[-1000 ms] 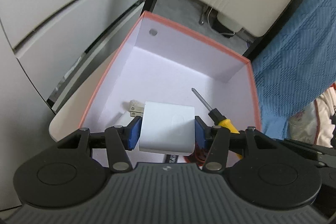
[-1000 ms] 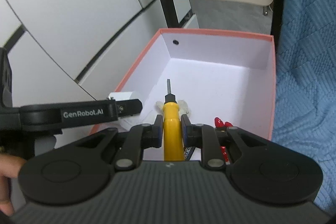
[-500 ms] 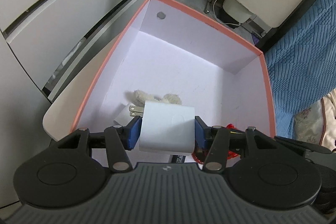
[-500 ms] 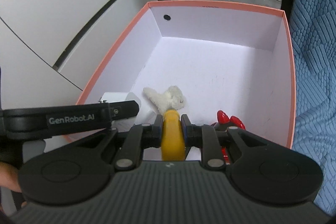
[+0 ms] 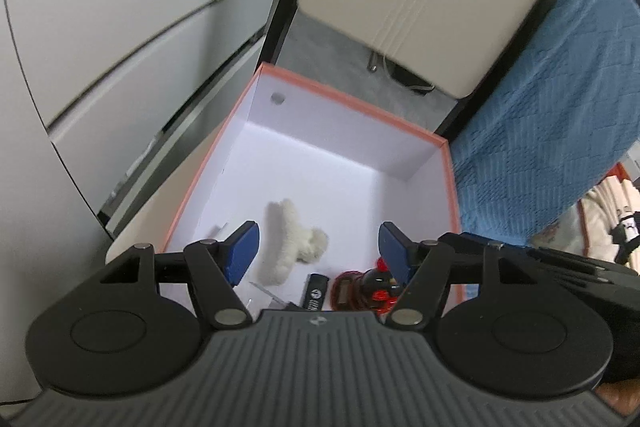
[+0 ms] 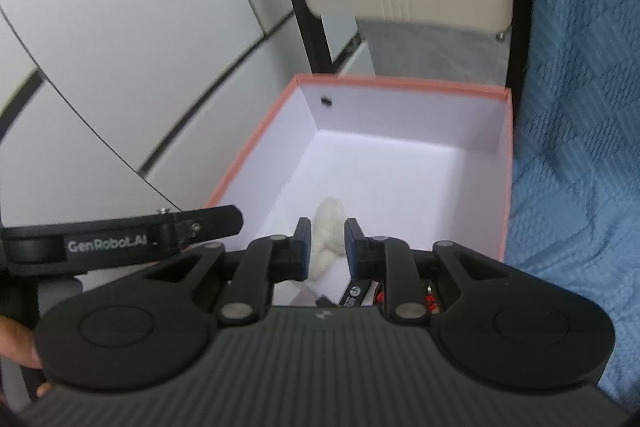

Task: Organize rigid objects
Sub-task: 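Withdraw both tools upward away from the pink box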

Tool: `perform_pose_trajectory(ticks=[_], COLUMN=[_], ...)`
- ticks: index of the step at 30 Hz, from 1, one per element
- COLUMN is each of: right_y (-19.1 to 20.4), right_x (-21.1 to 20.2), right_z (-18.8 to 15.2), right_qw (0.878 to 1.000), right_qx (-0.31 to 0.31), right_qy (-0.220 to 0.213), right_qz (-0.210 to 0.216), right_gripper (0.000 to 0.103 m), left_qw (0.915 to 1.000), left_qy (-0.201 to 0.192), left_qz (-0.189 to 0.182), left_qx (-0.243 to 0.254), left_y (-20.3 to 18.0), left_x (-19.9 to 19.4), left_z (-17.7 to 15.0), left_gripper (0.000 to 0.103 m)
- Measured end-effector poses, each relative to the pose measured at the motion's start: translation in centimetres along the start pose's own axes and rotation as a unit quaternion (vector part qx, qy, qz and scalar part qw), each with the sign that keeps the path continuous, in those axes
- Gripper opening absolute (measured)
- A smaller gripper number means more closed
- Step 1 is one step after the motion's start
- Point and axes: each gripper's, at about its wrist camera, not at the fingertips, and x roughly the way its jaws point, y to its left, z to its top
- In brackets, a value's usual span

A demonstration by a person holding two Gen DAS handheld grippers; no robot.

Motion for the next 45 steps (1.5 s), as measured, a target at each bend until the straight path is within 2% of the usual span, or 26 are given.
perform_pose_trajectory(ticks=[10, 23, 36, 40, 43, 44, 45], right_y=[-0.1, -0.7, -1.9, -2.1, -2.1, -2.2, -2.3], right_x=[-7.8, -12.2, -16.2, -16.8, -17.0, -17.0, -17.0], right_z=[-1.4, -3.7, -6.5, -7.2, -7.5, -7.6, -7.7], right_qw=[0.999, 0.997, 0.996, 0.995, 0.995, 0.995, 0.995], right_qx=[-0.014, -0.032, -0.04, -0.042, -0.047, -0.047, -0.044], right_qy=[-0.05, -0.067, -0.082, -0.087, -0.089, -0.09, -0.09], right_qz=[0.009, 0.018, 0.001, -0.005, -0.014, -0.017, -0.019], right_gripper=[0.022, 0.022, 0.022, 0.023, 0.024, 0.03, 0.042], left_qw=[0.9992, 0.9981, 0.9972, 0.9969, 0.9968, 0.9966, 0.9965], left_qy=[-0.035, -0.06, -0.069, -0.069, -0.071, -0.072, -0.072], left_qz=[-0.013, -0.009, -0.017, -0.018, -0.019, -0.021, -0.021], left_qx=[0.013, 0.01, 0.026, 0.033, 0.032, 0.034, 0.036], left_y=[-3.2, -6.2, -9.0, -9.4, -9.6, -9.6, -9.7], left_x=[-6.2, -11.1, -13.8, -14.4, -14.7, -14.8, -14.8], left_z=[-2.1, -5.1, -8.7, -9.6, -10.0, -10.1, -10.3], left_gripper=[0.071, 0.071, 0.071, 0.081, 0.095, 0.098, 0.099])
